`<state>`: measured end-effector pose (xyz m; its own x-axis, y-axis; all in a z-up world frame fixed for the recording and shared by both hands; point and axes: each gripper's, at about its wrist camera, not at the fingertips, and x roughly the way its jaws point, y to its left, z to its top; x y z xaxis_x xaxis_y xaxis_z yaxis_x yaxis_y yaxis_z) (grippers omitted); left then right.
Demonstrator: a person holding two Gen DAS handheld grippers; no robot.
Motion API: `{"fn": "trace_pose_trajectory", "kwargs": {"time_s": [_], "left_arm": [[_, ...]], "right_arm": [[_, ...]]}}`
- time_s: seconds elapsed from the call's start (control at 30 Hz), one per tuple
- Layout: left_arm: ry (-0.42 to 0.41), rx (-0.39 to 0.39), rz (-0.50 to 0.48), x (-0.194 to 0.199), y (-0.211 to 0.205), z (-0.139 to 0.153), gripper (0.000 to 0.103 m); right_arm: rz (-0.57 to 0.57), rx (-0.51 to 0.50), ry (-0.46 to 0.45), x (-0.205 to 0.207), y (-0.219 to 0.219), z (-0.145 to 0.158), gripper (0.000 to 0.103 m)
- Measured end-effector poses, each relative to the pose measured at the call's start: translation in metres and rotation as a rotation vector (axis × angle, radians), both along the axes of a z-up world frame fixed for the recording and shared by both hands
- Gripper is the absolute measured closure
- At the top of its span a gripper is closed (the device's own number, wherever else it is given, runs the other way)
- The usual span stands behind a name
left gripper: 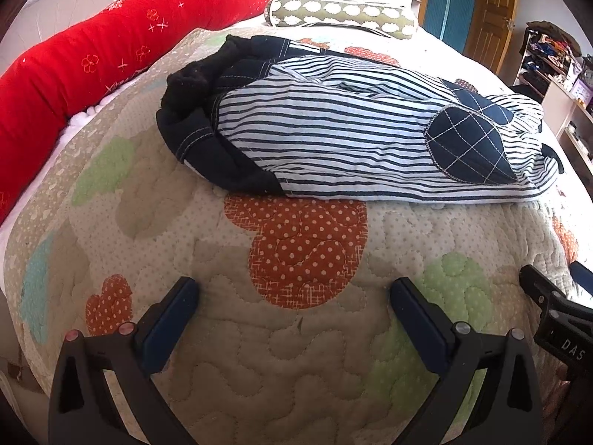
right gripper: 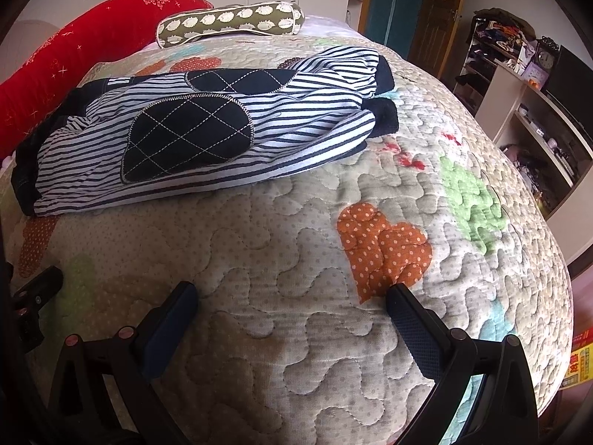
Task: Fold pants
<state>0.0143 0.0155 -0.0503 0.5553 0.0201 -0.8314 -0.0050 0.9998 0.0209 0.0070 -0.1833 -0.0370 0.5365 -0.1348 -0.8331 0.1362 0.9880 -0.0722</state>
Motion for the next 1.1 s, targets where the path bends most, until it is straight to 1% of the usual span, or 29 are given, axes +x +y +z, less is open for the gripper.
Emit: {"fn": "trace_pose_trajectory", "kwargs": {"time_s": [0.07,0.2,0.33,0.47,0.63,0.73,0.9,1.1], "left_arm": [[-0.001,0.004,0.005,-0.001,-0.001,0.000,0.000],[0.007,0.000,0.004,0.000,-0.001,0.000,0.000],[0.016,-0.039,-0.001,0.003,0.006,0.000,0.000],[0.022,-0.020,-0.009,0.005,0.003,0.000,0.000],[-0.009,0.019,-0.023,0.007,-0.002,-0.002,0.000],[-0.002,0.040,-0.036,0.009,-0.004,0.000,0.000],[-0.001,0.042,-0.034,0.007,-0.002,0.004,0.000],[-0.030,0.052,-0.004,0.000,0.006,0.017,0.001]], "right_arm": [[0.000,-0.005,-0.001,0.000,0.000,0.001,0.000],[-0.008,0.001,0.041,0.007,-0.001,0.002,0.000],[0.019,0.003,0.048,0.008,-0.003,0.002,0.000],[0.009,0.035,0.036,0.008,-0.007,0.001,0.000],[0.002,0.022,0.023,0.005,-0.004,0.001,0.000],[0.016,-0.006,0.020,0.003,0.000,-0.001,0.000],[0.039,-0.033,0.004,0.001,0.003,-0.001,0.000],[0.057,-0.004,-0.008,0.000,-0.001,0.000,0.000]]}}
